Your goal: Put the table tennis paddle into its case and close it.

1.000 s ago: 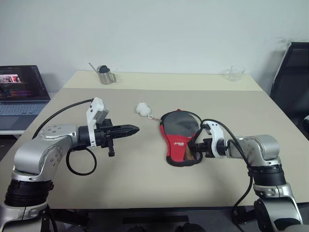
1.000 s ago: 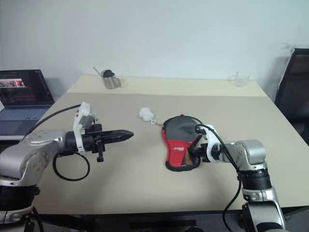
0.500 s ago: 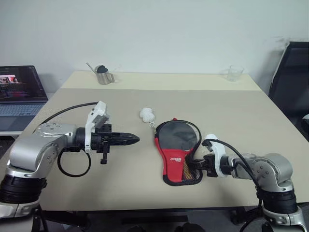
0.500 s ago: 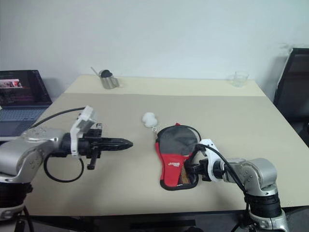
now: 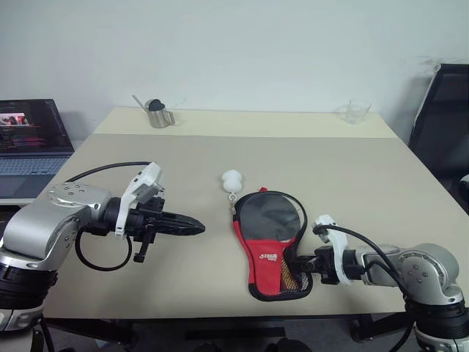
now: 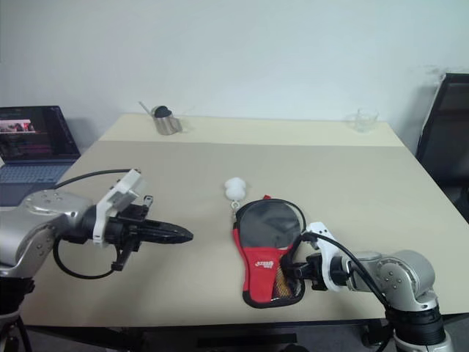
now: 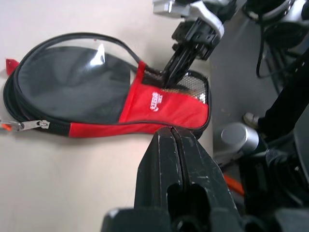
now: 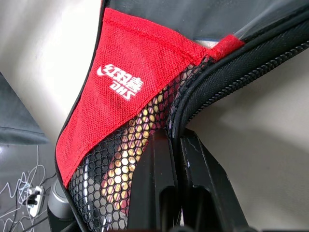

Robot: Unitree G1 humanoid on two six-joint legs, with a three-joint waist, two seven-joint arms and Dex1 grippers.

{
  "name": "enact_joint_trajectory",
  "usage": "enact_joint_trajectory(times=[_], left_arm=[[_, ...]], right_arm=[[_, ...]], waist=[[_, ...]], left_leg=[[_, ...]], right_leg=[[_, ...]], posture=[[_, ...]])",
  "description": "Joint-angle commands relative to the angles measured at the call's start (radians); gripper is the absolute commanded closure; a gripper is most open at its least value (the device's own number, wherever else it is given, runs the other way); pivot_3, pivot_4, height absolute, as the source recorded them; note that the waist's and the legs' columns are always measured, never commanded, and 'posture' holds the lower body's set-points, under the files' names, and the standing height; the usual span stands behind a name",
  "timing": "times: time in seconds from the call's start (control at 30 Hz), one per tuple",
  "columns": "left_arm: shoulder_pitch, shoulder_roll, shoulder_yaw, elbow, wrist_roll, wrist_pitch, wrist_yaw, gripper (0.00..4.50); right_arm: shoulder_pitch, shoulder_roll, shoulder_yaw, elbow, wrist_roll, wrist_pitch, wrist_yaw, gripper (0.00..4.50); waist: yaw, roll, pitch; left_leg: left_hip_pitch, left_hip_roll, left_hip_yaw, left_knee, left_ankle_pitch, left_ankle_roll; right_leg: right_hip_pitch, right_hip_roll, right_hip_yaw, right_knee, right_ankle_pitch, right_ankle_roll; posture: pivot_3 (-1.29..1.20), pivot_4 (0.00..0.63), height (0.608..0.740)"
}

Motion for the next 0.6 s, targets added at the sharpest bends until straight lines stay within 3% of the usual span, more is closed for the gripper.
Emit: enact_joint_trajectory(times=[0.03,0.1,0.2,0.53,0.57,0.6], left_arm=[[-0.003,0.023,0.005,-0.005,0.013,-0.021,-0.017,4.50],[-0.003,0.024,0.007,-0.004,0.008,-0.013,-0.019,4.32],[-0.005,0.026,0.008,0.001,0.008,-0.003,-0.019,3.61],[0.004,0.034,0.008,0.021,0.029,-0.014,-0.018,0.29],[0.004,0.033,0.010,0.027,0.033,-0.016,-0.015,0.01],[0.003,0.032,0.012,0.034,0.038,-0.018,-0.012,0.00]], right_arm=[[0.028,-0.009,0.026,-0.021,0.064,0.050,-0.006,4.46],[0.025,-0.002,0.018,-0.031,0.064,0.050,0.002,4.49],[0.025,-0.006,0.019,-0.030,0.081,0.050,0.003,3.80],[0.012,-0.043,0.016,-0.014,0.115,0.050,-0.008,0.75],[0.006,-0.055,0.014,-0.012,0.115,0.050,-0.003,0.42],[-0.002,-0.072,0.010,-0.010,0.111,0.050,0.008,0.08]], waist=[[0.000,0.000,0.000],[0.000,0.000,0.000],[0.000,0.000,0.000],[-0.001,0.000,0.000],[-0.001,0.000,0.000],[0.000,0.000,0.000]], left_leg=[[0.000,0.000,0.000,0.000,0.000,0.000],[0.000,0.000,0.000,0.000,0.000,0.000],[0.000,0.000,0.000,0.001,0.000,0.000],[0.000,0.000,0.000,0.002,0.000,0.000],[0.000,0.000,0.000,0.002,0.000,0.000],[0.000,0.000,0.000,0.003,0.000,0.000]], right_leg=[[0.000,0.000,0.000,0.000,0.000,0.000],[0.000,0.000,0.000,0.000,0.000,0.000],[0.000,0.000,0.000,0.000,0.000,0.000],[0.000,0.001,0.000,0.002,0.000,0.000],[0.000,0.001,0.000,0.002,0.000,0.000],[0.001,0.001,0.000,0.002,0.000,0.000]], posture=[[0.00,0.150,0.740],[0.00,0.150,0.740],[0.00,0.150,0.740],[0.00,0.150,0.740],[0.00,0.150,0.740],[0.00,0.150,0.740]])
